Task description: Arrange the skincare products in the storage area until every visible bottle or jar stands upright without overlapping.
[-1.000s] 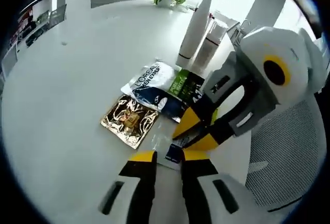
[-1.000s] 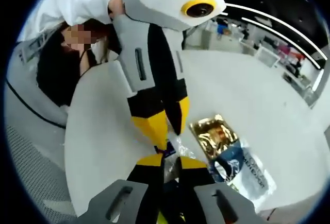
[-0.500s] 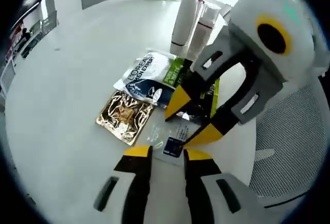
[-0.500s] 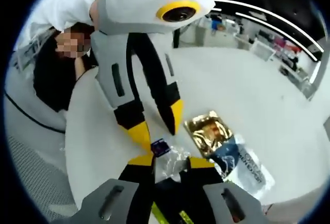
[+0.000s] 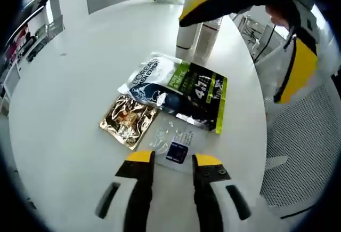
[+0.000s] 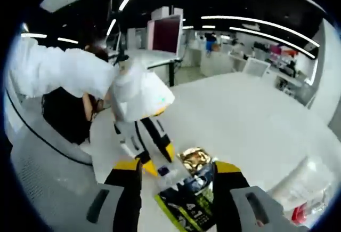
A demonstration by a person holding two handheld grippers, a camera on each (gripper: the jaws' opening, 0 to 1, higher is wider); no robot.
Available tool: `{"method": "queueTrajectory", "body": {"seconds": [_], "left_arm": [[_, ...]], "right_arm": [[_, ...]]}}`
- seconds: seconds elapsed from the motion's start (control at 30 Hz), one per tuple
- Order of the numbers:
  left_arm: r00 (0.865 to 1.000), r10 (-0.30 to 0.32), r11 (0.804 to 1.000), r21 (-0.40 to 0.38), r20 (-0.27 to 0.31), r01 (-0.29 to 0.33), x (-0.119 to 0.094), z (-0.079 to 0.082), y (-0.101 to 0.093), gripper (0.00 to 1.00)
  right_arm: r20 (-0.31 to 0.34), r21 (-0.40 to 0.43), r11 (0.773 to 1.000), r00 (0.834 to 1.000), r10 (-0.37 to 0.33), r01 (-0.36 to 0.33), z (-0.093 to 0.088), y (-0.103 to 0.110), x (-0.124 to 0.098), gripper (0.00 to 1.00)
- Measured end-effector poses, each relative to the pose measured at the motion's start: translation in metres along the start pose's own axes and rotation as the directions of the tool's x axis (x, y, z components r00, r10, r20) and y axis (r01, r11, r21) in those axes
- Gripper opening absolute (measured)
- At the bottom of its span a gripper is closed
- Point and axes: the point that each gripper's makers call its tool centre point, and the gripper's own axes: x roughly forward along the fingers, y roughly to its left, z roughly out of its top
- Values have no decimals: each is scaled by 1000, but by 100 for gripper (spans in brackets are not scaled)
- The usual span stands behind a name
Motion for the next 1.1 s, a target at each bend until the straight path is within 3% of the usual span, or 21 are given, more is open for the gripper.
{"method": "queueTrajectory", "body": {"seconds": [0.13,0.27,0.47,0.53,0.57,0.63,0.73,0.9,1.1], "left_arm": [[1000,4,1000,-12,24,-4,0,1,-3,28],[999,6,1000,-14,32,-6,0,1,-5,30],[999,23,1000,-12,42,-22,0,1,-4,30],[998,26,999,-30,55,-24,0,1,-3,30],[997,33,998,-54,68,-30,0,2,-3,29],[996,40,997,-65,84,-34,-1,2,-2,29],[993,48,995,-96,107,-38,-1,2,-2,29],[990,65,993,-107,124,-52,-1,4,-3,28],[988,81,991,-119,134,-65,-1,4,-3,29]], "right_arm": [[-9,6,1000,1000,13,-13,-16,21,-22,60],[19,45,999,1000,-16,15,-20,26,-39,66],[80,113,985,987,-140,131,-17,7,-76,67],[98,121,972,972,-215,203,-16,-6,-89,66],[113,109,956,953,-283,271,-16,-17,-97,66],[107,73,945,939,-326,320,-18,-26,-108,68],[87,89,943,941,-327,319,-24,-29,-116,73],[72,91,931,930,-361,354,-36,-36,-132,84],[74,153,917,921,-382,368,-50,-40,-139,89]]}}
